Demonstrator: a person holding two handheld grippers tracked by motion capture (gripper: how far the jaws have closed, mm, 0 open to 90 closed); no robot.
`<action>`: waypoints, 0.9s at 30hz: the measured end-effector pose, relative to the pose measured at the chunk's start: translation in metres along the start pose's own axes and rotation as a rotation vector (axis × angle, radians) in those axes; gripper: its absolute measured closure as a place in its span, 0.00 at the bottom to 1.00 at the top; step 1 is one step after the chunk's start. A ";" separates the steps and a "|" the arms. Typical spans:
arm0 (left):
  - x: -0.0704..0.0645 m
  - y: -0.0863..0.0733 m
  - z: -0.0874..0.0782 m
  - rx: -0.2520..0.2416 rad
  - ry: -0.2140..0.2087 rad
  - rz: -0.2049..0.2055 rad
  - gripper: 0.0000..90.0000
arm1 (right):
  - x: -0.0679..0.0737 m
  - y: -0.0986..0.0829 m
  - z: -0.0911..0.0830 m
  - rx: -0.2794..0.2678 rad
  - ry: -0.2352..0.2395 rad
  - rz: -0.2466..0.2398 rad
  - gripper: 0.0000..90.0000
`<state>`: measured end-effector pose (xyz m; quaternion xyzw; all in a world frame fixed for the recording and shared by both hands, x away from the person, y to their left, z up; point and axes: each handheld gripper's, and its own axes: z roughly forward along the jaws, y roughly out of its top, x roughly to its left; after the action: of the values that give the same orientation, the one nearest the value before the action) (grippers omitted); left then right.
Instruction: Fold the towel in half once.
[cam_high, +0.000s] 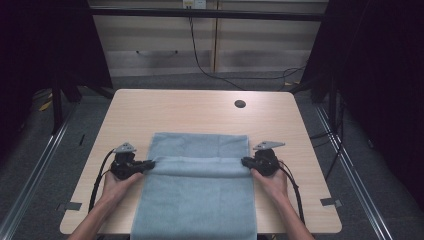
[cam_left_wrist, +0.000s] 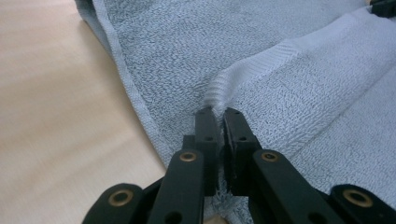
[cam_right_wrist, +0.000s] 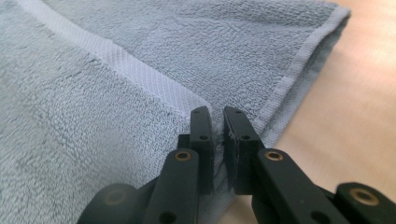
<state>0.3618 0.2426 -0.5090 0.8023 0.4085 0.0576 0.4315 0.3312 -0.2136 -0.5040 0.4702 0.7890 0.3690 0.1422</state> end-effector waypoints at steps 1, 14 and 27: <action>0.004 0.002 0.003 -0.009 0.002 -0.015 0.95 | -0.002 0.004 0.003 0.000 -0.005 0.002 0.92; 0.030 0.033 0.033 -0.039 0.043 -0.100 0.95 | -0.035 0.044 0.042 -0.003 -0.073 0.091 0.92; 0.032 0.043 0.035 -0.050 0.057 -0.105 0.95 | -0.048 0.055 0.046 -0.033 -0.078 0.157 0.92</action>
<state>0.4245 0.2303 -0.5070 0.7668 0.4603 0.0680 0.4421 0.4173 -0.2183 -0.5019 0.5422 0.7373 0.3735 0.1511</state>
